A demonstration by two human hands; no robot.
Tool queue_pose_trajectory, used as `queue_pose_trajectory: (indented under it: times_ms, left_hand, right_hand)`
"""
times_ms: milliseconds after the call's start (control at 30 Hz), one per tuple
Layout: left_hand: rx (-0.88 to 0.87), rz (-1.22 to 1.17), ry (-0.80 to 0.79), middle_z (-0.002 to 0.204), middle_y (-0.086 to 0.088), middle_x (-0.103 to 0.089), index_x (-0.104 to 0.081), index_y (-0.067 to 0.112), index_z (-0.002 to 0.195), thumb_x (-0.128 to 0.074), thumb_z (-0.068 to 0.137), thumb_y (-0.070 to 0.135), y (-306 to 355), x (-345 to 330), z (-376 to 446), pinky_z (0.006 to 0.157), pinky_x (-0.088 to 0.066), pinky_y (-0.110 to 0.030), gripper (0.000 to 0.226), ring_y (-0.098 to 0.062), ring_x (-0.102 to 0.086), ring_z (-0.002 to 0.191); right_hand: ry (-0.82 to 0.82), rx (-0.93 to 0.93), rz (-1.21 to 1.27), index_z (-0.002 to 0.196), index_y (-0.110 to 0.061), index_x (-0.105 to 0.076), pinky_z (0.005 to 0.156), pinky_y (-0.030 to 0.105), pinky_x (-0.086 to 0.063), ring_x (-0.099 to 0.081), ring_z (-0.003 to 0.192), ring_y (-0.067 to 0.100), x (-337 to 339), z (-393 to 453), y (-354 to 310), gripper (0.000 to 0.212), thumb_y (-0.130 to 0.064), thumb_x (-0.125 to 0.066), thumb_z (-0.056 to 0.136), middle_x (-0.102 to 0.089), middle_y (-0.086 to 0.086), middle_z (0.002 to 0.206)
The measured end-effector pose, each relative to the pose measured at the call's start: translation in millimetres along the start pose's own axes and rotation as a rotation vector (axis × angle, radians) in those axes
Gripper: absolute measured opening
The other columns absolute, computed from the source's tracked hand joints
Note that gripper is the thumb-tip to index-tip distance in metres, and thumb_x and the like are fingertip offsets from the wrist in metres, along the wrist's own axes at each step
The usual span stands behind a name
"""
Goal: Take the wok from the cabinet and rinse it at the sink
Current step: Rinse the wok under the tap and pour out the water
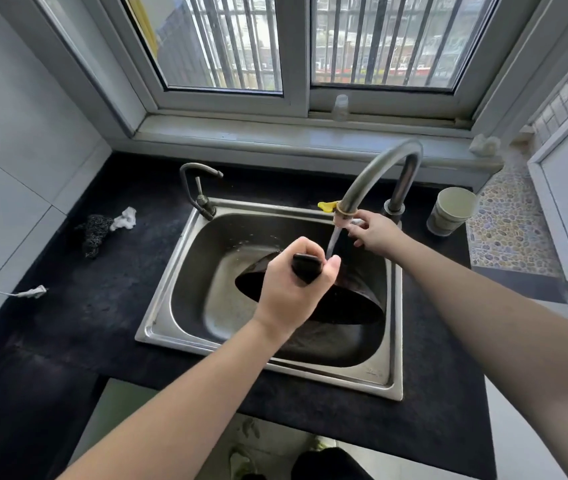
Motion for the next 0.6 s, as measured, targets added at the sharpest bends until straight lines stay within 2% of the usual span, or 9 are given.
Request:
queue_pose_trajectory:
  times_ms: [67,133,267,400,500,600]
  left_hand:
    - [-0.016,0.012,-0.034,0.059,-0.003,-0.056,-0.056,0.011,0.068,-0.069,0.084,0.018,-2,-5,2,0.056,-0.045,-0.024,0.021,-0.014,-0.053,0.055]
    - [-0.029,0.028,-0.06,0.058,-0.004,-0.057,-0.057,0.011,0.065,-0.069,0.081,0.019,-1,-9,3,0.056,-0.046,-0.026,0.022,-0.015,-0.053,0.054]
    - [-0.083,0.034,-0.093,0.057,0.002,-0.057,-0.058,0.016,0.063,-0.073,0.081,0.013,4,-18,4,0.055,-0.045,-0.021,0.023,-0.008,-0.053,0.052]
    - [-0.209,0.079,-0.188,0.059,-0.001,-0.062,-0.062,0.006,0.065,-0.072,0.081,0.007,15,-37,-5,0.061,-0.045,-0.013,0.02,-0.009,-0.057,0.053]
    - [-0.292,0.152,-0.26,0.059,-0.004,-0.063,-0.064,0.005,0.066,-0.074,0.08,0.01,19,-58,-17,0.055,-0.048,-0.025,0.018,-0.016,-0.058,0.052]
    - [-0.362,0.241,-0.338,0.056,-0.003,-0.059,-0.063,0.006,0.064,-0.075,0.078,0.011,21,-79,-27,0.052,-0.045,-0.028,0.019,-0.019,-0.052,0.051]
  right_hand:
    - [0.0,0.002,0.003,0.128,-0.026,-0.056,0.057,0.019,-0.043,-0.066,0.07,0.012,-1,1,2,0.031,-0.032,-0.053,0.097,-0.069,-0.001,0.096]
    - [0.001,0.008,0.003,0.128,-0.026,-0.056,0.059,0.019,-0.044,-0.066,0.07,0.012,-1,2,2,0.032,-0.031,-0.054,0.097,-0.068,-0.004,0.092]
    - [0.007,0.021,0.02,0.125,-0.023,-0.059,0.072,0.025,-0.051,-0.07,0.079,0.02,0,4,1,0.029,-0.029,-0.054,0.097,-0.071,0.002,0.098]
    - [0.002,0.027,0.015,0.122,-0.021,-0.06,0.065,0.021,-0.048,-0.066,0.074,0.016,1,6,0,0.027,-0.028,-0.054,0.097,-0.07,0.002,0.096]
    - [-0.012,0.034,-0.001,0.121,-0.021,-0.06,0.069,0.024,-0.048,-0.067,0.075,0.016,1,8,1,0.026,-0.028,-0.055,0.097,-0.069,0.0,0.093]
    - [-0.026,0.038,-0.012,0.123,-0.023,-0.06,0.071,0.026,-0.048,-0.068,0.078,0.017,1,8,3,0.027,-0.029,-0.053,0.097,-0.068,-0.002,0.093]
Point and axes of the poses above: each hand's wrist, its own z-axis towards the middle knuckle, its own x-axis out of the back of the hand, y = z × x, the point moved 9 cm from there along z, towards the middle knuckle
